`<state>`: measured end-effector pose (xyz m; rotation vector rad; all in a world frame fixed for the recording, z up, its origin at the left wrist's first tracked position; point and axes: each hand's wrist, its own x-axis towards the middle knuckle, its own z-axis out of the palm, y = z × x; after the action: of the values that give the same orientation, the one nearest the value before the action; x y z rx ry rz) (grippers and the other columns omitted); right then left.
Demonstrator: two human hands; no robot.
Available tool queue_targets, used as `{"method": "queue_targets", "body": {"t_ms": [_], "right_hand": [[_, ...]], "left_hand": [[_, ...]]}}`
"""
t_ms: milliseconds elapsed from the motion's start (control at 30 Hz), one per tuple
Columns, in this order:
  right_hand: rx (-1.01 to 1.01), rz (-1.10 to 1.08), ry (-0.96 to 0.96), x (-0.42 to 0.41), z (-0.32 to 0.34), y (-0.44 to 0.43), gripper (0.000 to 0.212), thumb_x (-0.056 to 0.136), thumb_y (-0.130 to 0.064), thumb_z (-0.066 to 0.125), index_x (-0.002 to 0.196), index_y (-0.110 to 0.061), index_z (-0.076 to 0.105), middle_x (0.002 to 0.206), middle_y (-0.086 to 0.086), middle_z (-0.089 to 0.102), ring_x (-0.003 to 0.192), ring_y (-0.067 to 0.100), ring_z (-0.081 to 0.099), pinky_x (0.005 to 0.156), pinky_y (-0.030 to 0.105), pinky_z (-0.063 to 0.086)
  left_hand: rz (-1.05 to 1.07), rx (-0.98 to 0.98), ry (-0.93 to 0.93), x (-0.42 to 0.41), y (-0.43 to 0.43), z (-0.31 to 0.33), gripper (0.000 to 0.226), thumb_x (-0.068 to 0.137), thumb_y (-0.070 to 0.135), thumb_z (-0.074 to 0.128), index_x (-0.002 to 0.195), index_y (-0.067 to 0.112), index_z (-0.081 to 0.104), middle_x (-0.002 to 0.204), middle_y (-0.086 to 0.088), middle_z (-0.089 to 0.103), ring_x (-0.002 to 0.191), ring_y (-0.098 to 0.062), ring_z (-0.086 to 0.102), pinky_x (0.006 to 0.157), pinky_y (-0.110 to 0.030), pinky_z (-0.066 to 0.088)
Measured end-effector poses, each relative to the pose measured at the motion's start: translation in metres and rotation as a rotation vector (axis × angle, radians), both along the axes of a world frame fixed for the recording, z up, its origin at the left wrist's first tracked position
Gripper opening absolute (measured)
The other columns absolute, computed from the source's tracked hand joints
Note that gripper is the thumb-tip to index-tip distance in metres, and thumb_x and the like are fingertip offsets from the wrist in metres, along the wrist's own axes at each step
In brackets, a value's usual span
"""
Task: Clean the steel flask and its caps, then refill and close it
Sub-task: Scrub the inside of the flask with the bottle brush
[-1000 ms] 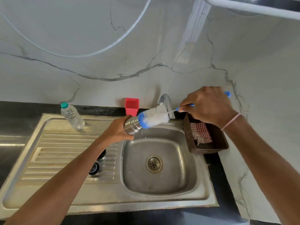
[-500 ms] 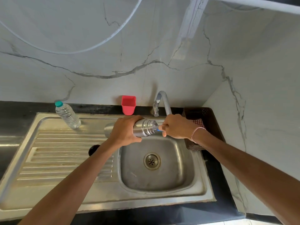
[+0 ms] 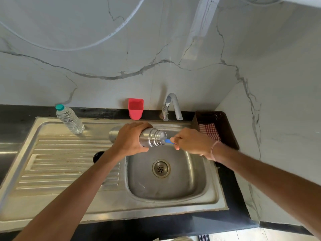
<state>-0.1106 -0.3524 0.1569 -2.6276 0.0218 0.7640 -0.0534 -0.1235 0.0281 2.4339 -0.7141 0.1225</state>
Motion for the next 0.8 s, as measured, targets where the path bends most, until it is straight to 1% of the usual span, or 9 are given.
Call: {"method": "queue_targets", "body": {"t_ms": [67, 200, 300, 400, 467, 533, 567, 700, 800], "right_hand": [[0.255, -0.214, 0.202, 0.007, 0.009, -0.001, 0.035, 0.108, -0.035, 0.045, 0.094, -0.013, 0.067, 0.060, -0.006, 0.042, 0.044, 0.008, 0.030, 0.041, 0.020, 0.024], [-0.617, 0.470, -0.497, -0.011, -0.004, -0.002, 0.029, 0.108, -0.038, 0.037, 0.108, -0.018, 0.057, 0.076, 0.000, 0.059, 0.061, 0.016, 0.056, 0.062, 0.030, 0.049], [-0.816, 0.674, -0.764, -0.025, -0.010, -0.005, 0.017, 0.098, -0.021, 0.052, 0.109, -0.011, 0.060, 0.067, 0.005, 0.057, 0.052, 0.021, 0.048, 0.050, 0.033, 0.034], [-0.546, 0.546, -0.526, -0.023, -0.006, -0.001, 0.015, 0.103, -0.023, 0.051, 0.113, -0.016, 0.059, 0.061, -0.002, 0.045, 0.048, 0.021, 0.044, 0.046, 0.030, 0.028], [-0.068, 0.111, -0.068, -0.011, 0.002, 0.002, 0.028, 0.110, -0.031, 0.038, 0.104, -0.017, 0.062, 0.062, -0.005, 0.042, 0.053, 0.020, 0.049, 0.046, 0.026, 0.031], [0.288, -0.212, 0.213, -0.005, 0.002, 0.003, 0.038, 0.110, -0.037, 0.038, 0.091, -0.015, 0.061, 0.056, -0.006, 0.038, 0.043, 0.012, 0.033, 0.041, 0.023, 0.024], [0.248, -0.160, 0.160, -0.004, 0.001, 0.002, 0.039, 0.110, -0.038, 0.039, 0.090, -0.015, 0.062, 0.056, -0.007, 0.040, 0.043, 0.010, 0.032, 0.043, 0.024, 0.027], [-0.657, 0.522, -0.629, -0.020, -0.017, 0.000, 0.018, 0.104, -0.031, 0.051, 0.112, -0.016, 0.057, 0.073, 0.000, 0.058, 0.060, 0.019, 0.055, 0.057, 0.034, 0.044], [-0.761, 0.676, -0.835, -0.027, -0.021, -0.004, 0.023, 0.096, -0.014, 0.050, 0.116, -0.011, 0.061, 0.068, 0.004, 0.050, 0.053, 0.020, 0.048, 0.048, 0.033, 0.038]], "left_hand": [[0.024, -0.017, -0.012, 0.000, 0.000, 0.001, 0.071, 0.051, 0.039, 0.094, 0.116, 0.028, 0.067, 0.104, 0.011, 0.073, 0.090, -0.013, 0.067, 0.079, -0.035, 0.055], [0.055, 0.036, -0.033, 0.003, 0.002, 0.007, 0.069, 0.053, 0.043, 0.093, 0.115, 0.030, 0.066, 0.098, 0.012, 0.073, 0.082, -0.014, 0.068, 0.073, -0.031, 0.053], [0.034, 0.025, 0.001, 0.001, 0.003, 0.011, 0.068, 0.053, 0.041, 0.091, 0.115, 0.031, 0.065, 0.098, 0.013, 0.072, 0.082, -0.013, 0.066, 0.072, -0.031, 0.053], [0.009, 0.020, -0.005, -0.006, 0.002, 0.011, 0.067, 0.052, 0.041, 0.088, 0.114, 0.032, 0.065, 0.101, 0.015, 0.071, 0.085, -0.010, 0.066, 0.072, -0.031, 0.053], [0.016, 0.004, -0.018, -0.009, 0.002, 0.009, 0.067, 0.051, 0.041, 0.088, 0.113, 0.031, 0.065, 0.102, 0.015, 0.071, 0.086, -0.011, 0.066, 0.073, -0.032, 0.053], [0.023, 0.001, -0.027, -0.010, 0.001, 0.007, 0.067, 0.052, 0.039, 0.090, 0.114, 0.030, 0.065, 0.103, 0.014, 0.071, 0.087, -0.012, 0.067, 0.074, -0.032, 0.053], [0.031, 0.011, -0.028, -0.010, 0.002, 0.008, 0.068, 0.052, 0.039, 0.091, 0.114, 0.030, 0.065, 0.103, 0.013, 0.072, 0.087, -0.013, 0.067, 0.074, -0.031, 0.052], [0.100, 0.029, 0.005, -0.009, 0.005, 0.011, 0.071, 0.055, 0.037, 0.092, 0.120, 0.030, 0.066, 0.103, 0.012, 0.073, 0.086, -0.014, 0.066, 0.073, -0.026, 0.041], [0.125, -0.002, 0.038, -0.012, 0.008, 0.013, 0.071, 0.054, 0.036, 0.092, 0.120, 0.031, 0.066, 0.103, 0.014, 0.072, 0.084, -0.010, 0.061, 0.072, -0.026, 0.039]]}}
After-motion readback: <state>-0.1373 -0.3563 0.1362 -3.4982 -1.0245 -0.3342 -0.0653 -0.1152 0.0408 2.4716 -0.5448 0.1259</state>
